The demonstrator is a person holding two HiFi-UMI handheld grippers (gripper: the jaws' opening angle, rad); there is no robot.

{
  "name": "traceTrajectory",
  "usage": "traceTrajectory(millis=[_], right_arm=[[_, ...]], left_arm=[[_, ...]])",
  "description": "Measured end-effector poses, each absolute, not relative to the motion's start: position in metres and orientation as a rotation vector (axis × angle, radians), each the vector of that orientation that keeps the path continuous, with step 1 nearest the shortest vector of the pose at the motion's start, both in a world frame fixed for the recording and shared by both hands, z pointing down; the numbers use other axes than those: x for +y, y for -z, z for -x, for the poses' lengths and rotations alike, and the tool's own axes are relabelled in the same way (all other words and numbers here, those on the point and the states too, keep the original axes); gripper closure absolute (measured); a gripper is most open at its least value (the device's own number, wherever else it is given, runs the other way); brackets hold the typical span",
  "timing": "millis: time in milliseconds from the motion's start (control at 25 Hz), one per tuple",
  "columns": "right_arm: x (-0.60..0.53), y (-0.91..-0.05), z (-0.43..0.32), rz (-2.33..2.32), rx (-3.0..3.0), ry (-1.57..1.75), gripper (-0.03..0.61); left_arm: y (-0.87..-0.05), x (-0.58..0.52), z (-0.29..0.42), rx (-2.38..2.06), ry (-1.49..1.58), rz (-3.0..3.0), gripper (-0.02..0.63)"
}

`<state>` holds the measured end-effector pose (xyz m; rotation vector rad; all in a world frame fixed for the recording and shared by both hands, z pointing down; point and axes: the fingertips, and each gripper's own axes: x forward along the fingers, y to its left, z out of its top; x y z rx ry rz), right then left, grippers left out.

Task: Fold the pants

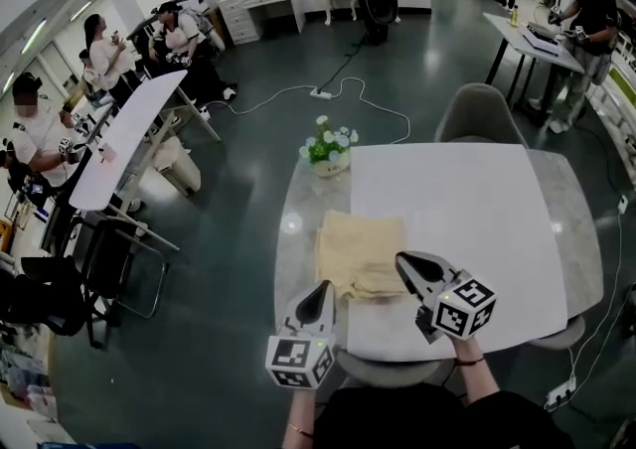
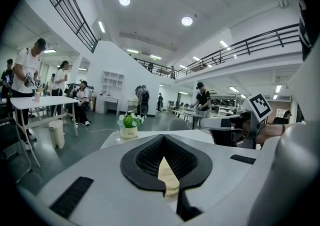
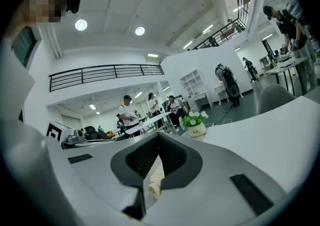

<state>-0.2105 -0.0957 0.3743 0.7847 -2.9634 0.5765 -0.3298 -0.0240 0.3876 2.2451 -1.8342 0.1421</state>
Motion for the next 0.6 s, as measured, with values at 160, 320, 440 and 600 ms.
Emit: traceTrajectory(millis=[160,320,440,600], right_arm=[[-0.094,-0.363,0.193,-0.808,-2.996,-0.528,0.563],[-0.094,-0.356,0.177,-0.844,-3.016,-0.491,0.563],[-0.096,-0.35,0.165,-0.867,-3.033,-0.487,0.563],[-0.099,-0.345,0.152,-0.899,-3.043,-0.48,0.563]], left_arm=[[-0.375,-0.02,0.327,-1.889,-0.123,-2.252,0.606],[-0.364,-0.016,0.329,-1.952,-0.102,-2.248,0.606],[-0.356,-0.014,0.329,-1.993,-0.083,-2.235,0.606],[-0.348,-0.012,0.33,-2.032,-0.069,-2.229,0.606]])
